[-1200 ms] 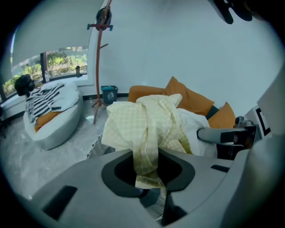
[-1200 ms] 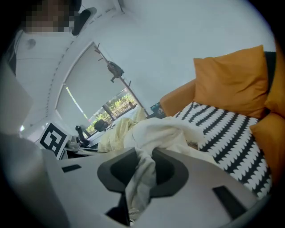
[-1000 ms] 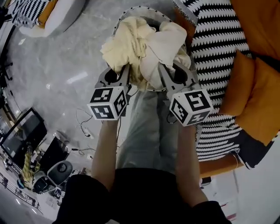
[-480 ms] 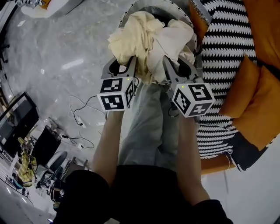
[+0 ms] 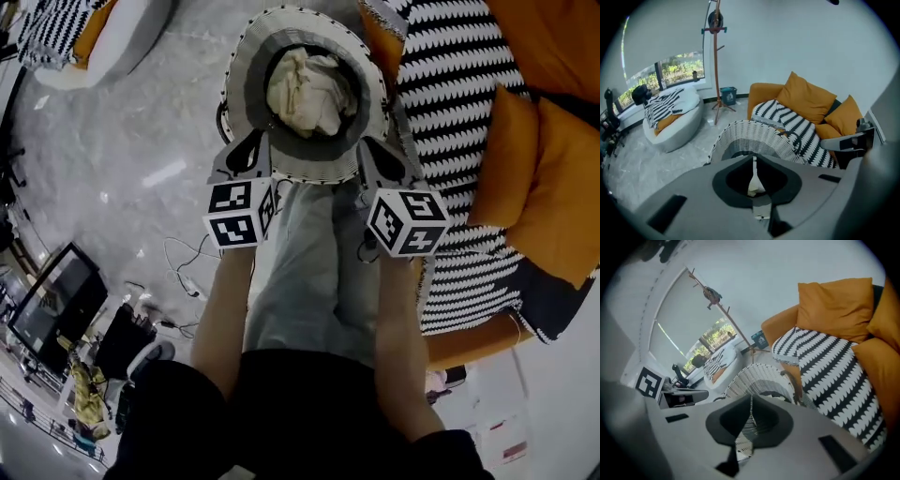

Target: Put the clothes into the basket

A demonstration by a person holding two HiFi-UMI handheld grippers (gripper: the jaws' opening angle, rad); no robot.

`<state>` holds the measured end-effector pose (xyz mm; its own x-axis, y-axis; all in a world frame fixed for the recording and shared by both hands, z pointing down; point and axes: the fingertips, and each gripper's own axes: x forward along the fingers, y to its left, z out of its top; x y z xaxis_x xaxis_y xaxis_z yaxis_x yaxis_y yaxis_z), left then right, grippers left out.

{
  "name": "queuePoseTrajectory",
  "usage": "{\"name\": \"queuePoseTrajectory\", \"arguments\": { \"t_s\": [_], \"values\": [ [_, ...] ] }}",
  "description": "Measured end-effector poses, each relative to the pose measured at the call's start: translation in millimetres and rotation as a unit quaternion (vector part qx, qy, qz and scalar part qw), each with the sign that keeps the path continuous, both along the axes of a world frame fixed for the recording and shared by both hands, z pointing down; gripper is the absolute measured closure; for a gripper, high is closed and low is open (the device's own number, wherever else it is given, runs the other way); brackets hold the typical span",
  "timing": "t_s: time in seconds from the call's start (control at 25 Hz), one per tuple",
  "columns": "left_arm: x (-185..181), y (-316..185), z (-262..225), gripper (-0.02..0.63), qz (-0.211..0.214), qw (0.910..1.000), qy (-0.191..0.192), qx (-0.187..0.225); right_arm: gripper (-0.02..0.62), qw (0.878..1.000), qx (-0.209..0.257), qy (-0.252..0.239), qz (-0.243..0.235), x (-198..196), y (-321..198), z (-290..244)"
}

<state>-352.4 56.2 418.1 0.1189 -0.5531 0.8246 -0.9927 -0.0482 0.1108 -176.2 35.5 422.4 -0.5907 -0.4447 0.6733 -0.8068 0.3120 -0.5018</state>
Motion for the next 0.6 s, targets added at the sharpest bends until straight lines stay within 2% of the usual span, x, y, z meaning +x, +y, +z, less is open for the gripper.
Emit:
{"name": "queuePoseTrajectory", "arguments": {
  "t_s": [0.16, 0.32, 0.44, 0.6],
  "values": [
    [53.0, -15.5, -25.6, 0.596, 0.063, 0.9969, 0.041, 0.022, 0.580, 0.997, 0.020, -0.010, 0.072, 51.7, 3.7, -31.7],
    [120.1, -31.4, -59.9, 0.597, 0.140, 0.9866, 0.078, 0.031, 0.581, 0.990, 0.033, -0.009, 0.140, 106.6, 7.8, -68.6],
    [182.9, -40.7, -92.0, 0.597, 0.201, 0.9724, 0.110, 0.047, 0.583, 0.978, 0.060, -0.001, 0.202, 155.5, 14.2, -100.4],
    [275.1, -30.5, -135.4, 0.597, 0.281, 0.9469, 0.145, 0.059, 0.583, 0.954, 0.085, 0.021, 0.287, 224.8, 42.2, -141.1]
  ]
}}
